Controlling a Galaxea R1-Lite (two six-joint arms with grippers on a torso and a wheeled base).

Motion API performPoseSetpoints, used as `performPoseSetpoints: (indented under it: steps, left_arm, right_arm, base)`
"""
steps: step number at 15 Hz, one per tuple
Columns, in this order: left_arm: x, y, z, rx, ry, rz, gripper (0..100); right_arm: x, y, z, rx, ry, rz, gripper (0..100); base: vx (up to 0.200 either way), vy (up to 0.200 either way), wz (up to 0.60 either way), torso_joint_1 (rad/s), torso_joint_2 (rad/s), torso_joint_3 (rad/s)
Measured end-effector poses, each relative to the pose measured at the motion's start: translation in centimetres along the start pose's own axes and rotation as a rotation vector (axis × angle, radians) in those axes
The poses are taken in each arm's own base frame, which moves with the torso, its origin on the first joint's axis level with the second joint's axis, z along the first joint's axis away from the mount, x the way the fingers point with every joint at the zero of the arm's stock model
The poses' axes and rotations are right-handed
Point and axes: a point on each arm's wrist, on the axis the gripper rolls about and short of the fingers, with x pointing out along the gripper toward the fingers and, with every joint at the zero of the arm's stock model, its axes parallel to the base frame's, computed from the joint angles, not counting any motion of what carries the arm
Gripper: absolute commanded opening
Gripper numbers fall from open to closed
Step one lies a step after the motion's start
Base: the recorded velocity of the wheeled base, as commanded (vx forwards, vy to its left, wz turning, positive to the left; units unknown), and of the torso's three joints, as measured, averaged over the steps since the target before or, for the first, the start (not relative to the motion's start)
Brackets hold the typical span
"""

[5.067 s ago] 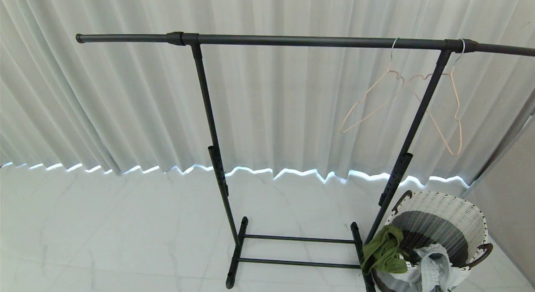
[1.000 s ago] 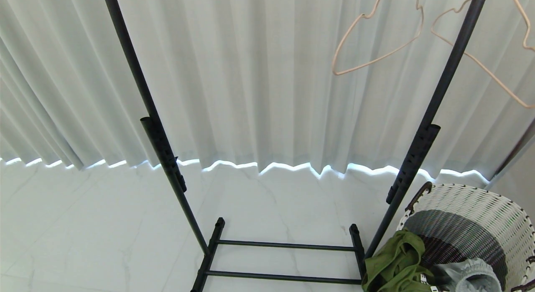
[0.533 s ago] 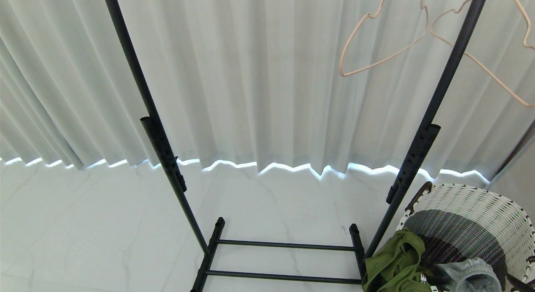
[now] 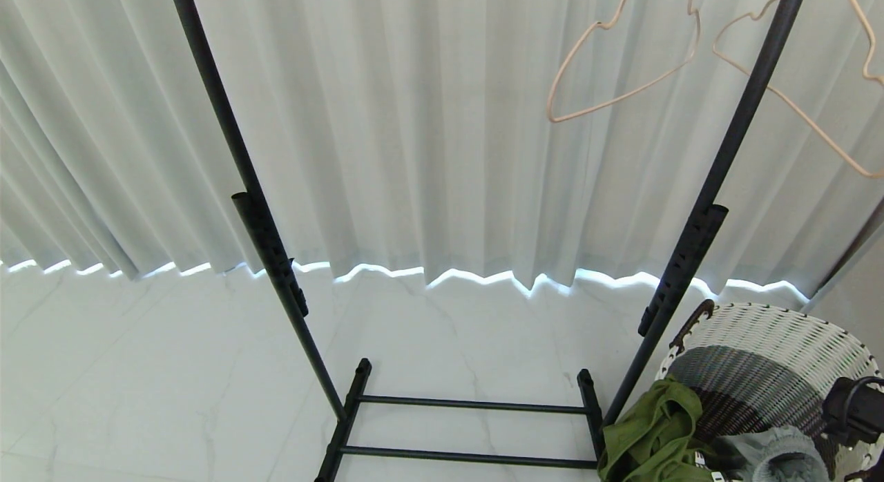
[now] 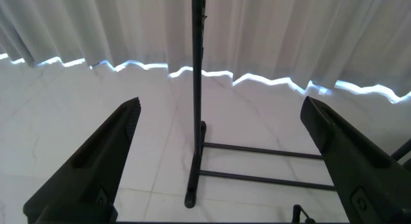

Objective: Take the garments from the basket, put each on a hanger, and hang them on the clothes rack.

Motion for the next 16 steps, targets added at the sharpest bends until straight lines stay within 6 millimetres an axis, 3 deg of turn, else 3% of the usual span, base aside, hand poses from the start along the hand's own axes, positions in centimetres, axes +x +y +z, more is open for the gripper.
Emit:
performPoseSetpoints:
  steps: [8,14,15,16]
  left_arm:
    - [0.0,0.0,0.0,0.0,0.0,0.0,100]
    - [0.0,0.0,0.0,0.0,0.0,0.0,100]
    - [0.0,0.0,0.0,0.0,0.0,0.0,100]
    - [0.0,0.0,0.0,0.0,0.0,0.0,100]
  right_arm:
    - [7.2,-2.1,0.1,-0.059,0.024,-0.008,100]
    - [8.8,-2.4,-0.2,-0.052,0.035,-0.02,100]
    - [8.8,-2.4,-0.2,-0.051,0.033,-0.021,0]
    - [8.7,-2.5,-0.2,-0.051,0.031,-0.022,0]
  base:
    - [0.0,0.0,0.0,0.0,0.0,0.0]
    - [0.0,0.0,0.0,0.0,0.0,0.0]
    - [0.0,0.0,0.0,0.0,0.0,0.0]
    - [0.0,0.0,0.0,0.0,0.0,0.0]
